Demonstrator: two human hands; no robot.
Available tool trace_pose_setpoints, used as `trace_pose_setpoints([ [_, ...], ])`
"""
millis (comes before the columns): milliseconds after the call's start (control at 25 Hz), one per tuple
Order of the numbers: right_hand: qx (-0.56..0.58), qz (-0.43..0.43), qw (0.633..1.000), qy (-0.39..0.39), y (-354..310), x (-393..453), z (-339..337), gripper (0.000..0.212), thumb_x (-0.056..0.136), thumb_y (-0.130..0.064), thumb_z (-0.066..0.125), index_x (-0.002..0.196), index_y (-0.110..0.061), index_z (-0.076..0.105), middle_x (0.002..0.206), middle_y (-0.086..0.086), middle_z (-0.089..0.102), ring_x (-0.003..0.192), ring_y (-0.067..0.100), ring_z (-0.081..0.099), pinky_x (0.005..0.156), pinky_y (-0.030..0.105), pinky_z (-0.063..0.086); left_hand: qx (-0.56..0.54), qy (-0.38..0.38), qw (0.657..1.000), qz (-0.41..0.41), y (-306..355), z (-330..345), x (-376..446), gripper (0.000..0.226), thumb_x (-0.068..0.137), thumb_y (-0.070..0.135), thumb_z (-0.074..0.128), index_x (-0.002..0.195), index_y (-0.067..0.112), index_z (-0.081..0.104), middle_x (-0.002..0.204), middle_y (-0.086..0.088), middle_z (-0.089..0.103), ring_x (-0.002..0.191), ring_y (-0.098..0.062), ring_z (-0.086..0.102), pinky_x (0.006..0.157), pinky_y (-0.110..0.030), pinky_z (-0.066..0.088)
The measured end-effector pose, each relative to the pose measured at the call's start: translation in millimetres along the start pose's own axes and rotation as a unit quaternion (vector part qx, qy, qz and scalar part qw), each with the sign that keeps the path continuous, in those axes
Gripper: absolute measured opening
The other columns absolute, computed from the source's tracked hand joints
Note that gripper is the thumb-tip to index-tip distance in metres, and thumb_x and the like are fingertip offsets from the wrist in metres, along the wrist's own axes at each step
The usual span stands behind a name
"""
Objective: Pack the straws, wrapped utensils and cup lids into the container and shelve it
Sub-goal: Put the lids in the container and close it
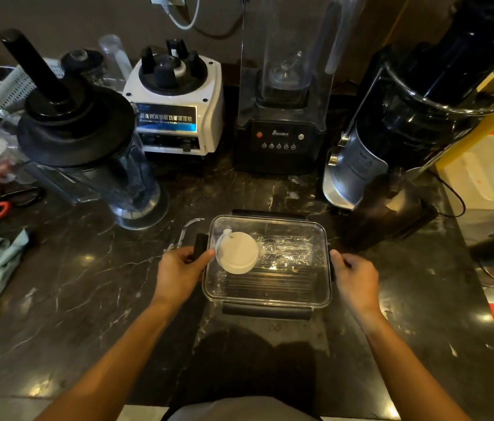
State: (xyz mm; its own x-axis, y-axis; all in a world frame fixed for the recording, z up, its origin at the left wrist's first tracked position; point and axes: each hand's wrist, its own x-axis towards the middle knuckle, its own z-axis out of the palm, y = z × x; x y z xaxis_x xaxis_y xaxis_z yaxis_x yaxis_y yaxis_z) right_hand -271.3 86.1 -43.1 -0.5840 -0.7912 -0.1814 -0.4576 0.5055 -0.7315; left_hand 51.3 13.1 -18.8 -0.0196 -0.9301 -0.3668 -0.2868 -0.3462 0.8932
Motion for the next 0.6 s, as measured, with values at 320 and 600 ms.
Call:
trace_pose_setpoints([
  [320,0.104,0.023,0.993,-0.052,12,-2,3,0.043,0.097,-0.047,0.060,0.078,-0.012,0.076,0.074,0.014,0.075,0.080,0.041,0.070,0.075,0.054,0.055,-0.051,0.000,0.999,-0.009,-26,-7,6,0.023,0.103,0.025,0.060,0.116,0.011,0.073,0.104,-0.006,0.079,0.096,-0.023,0.077,0.081,-0.037,0.064],
  [600,0.170,0.083,0.977,-0.096,-1,0,-2,0.033,0.105,-0.025,0.058,0.088,-0.006,0.078,0.094,0.024,0.076,0.083,0.029,0.071,0.071,0.036,0.056,-0.012,-0.034,0.999,0.003,-19,-7,5,0.032,0.107,0.022,0.052,0.095,0.006,0.077,0.087,-0.007,0.080,0.085,-0.026,0.078,0.073,-0.027,0.064],
])
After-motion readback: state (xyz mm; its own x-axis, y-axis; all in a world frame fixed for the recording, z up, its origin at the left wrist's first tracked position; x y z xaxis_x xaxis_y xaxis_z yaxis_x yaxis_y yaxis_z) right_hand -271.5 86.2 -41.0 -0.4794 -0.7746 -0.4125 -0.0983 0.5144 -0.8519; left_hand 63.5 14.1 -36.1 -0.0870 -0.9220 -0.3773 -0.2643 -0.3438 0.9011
